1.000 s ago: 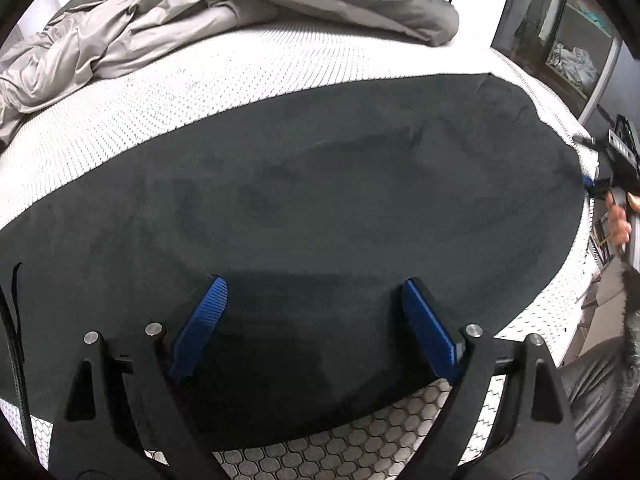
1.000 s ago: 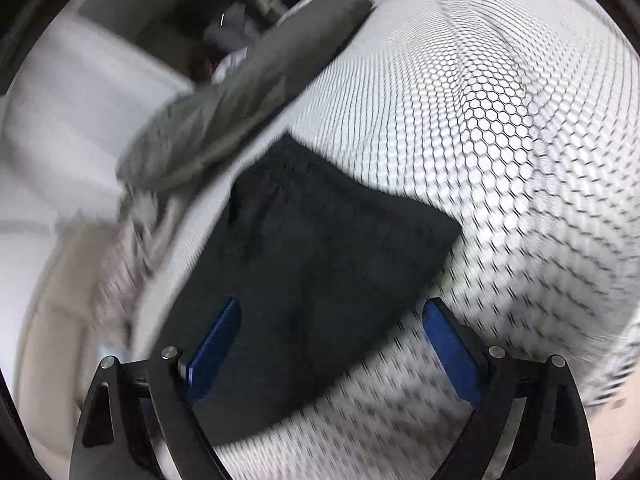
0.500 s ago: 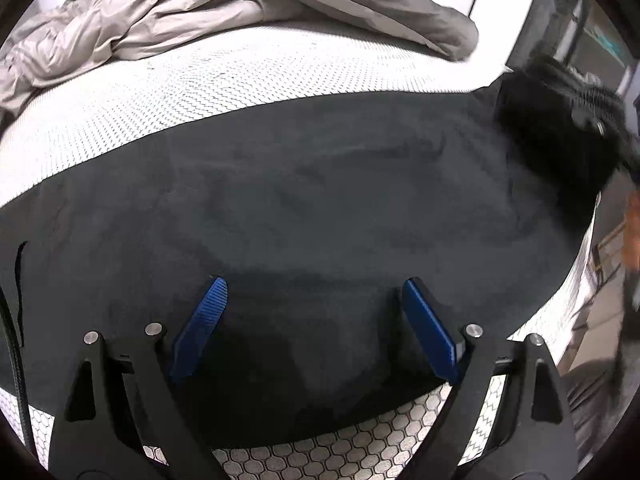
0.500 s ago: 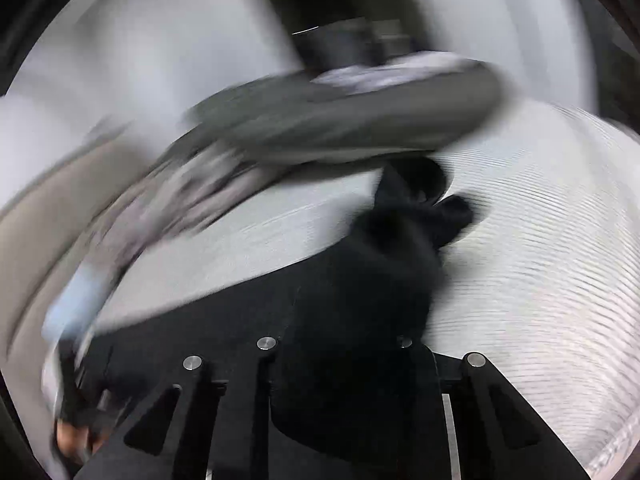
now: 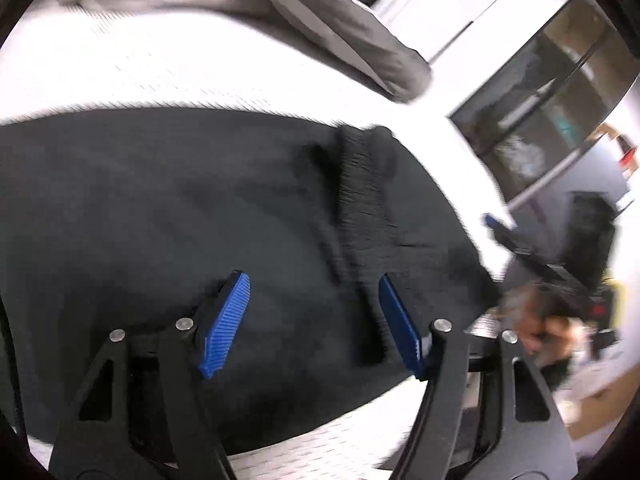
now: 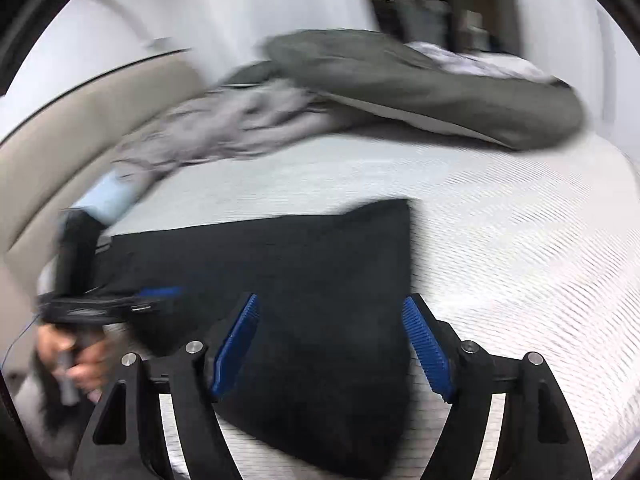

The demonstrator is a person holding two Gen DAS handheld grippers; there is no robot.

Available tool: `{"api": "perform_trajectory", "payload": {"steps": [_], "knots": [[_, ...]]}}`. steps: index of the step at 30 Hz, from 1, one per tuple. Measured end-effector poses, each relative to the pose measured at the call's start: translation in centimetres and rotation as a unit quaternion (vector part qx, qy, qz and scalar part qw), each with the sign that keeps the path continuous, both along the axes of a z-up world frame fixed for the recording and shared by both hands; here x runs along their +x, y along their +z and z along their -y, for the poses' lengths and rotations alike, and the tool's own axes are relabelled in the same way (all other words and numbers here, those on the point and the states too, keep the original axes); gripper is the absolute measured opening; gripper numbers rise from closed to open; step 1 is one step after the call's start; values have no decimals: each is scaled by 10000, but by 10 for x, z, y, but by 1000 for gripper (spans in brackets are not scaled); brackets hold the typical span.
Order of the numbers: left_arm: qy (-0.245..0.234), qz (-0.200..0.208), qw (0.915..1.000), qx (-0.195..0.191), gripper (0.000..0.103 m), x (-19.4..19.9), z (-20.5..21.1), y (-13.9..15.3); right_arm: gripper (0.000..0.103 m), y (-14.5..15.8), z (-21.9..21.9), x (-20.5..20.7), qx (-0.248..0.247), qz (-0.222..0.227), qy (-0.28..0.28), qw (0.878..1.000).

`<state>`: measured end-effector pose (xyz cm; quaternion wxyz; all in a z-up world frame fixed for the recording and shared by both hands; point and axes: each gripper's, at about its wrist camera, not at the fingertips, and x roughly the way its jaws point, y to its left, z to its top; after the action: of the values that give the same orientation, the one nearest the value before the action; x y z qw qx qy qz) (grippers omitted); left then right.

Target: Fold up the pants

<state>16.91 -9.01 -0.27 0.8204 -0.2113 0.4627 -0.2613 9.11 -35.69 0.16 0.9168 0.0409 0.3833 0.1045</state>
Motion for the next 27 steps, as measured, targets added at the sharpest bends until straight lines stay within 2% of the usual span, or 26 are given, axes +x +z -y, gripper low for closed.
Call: {"api": "perform_trajectory", "payload": {"steps": [4, 8, 9, 10, 11, 13, 15, 16, 20, 21, 24, 27], "knots": [[-475, -602, 9947, -691, 65, 19, 31, -25, 75, -33, 26, 14, 317, -512, -240, 9979], [-391, -589, 9956, -611, 61, 29, 53, -29, 75, -59, 38, 11, 334, -845, -100, 9958], [-331, -580, 9959, -604, 51, 31, 55, -29, 75, -63, 38, 12, 256, -886, -76, 9957], [-232, -572, 9966, -553, 32, 32, 57, -29, 75, -70, 40, 21, 137, -879, -49, 9960], [-133, -569, 9967, -558, 25, 32, 58, -30, 75, -72, 36, 17, -39, -841, -9, 9964], [7, -572, 9957, -726, 15, 34, 59, -32, 75, -71, 28, 15, -305, -803, 73, 9963], [91, -335, 9974, -632, 11, 30, 59, -23, 79, -74, 23, 16, -283, -791, 184, 9963], [119, -148, 9983, -551, 9, 29, 55, -14, 84, -74, 22, 17, -193, -802, 256, 9963], [390, 454, 9975, -378, 8, 17, 30, 21, 85, -68, 16, 17, 327, -807, 478, 9951], [485, 546, 9966, -379, 8, 13, 17, 27, 85, -67, 12, 17, 466, -807, 597, 9939], [728, 650, 9946, -347, 8, 1, -22, 37, 87, -65, -11, 24, 422, -706, 772, 9936], [1246, 653, 9896, 285, 8, -20, -67, 30, 87, -65, -27, 30, 420, -736, 887, 9924]]}}
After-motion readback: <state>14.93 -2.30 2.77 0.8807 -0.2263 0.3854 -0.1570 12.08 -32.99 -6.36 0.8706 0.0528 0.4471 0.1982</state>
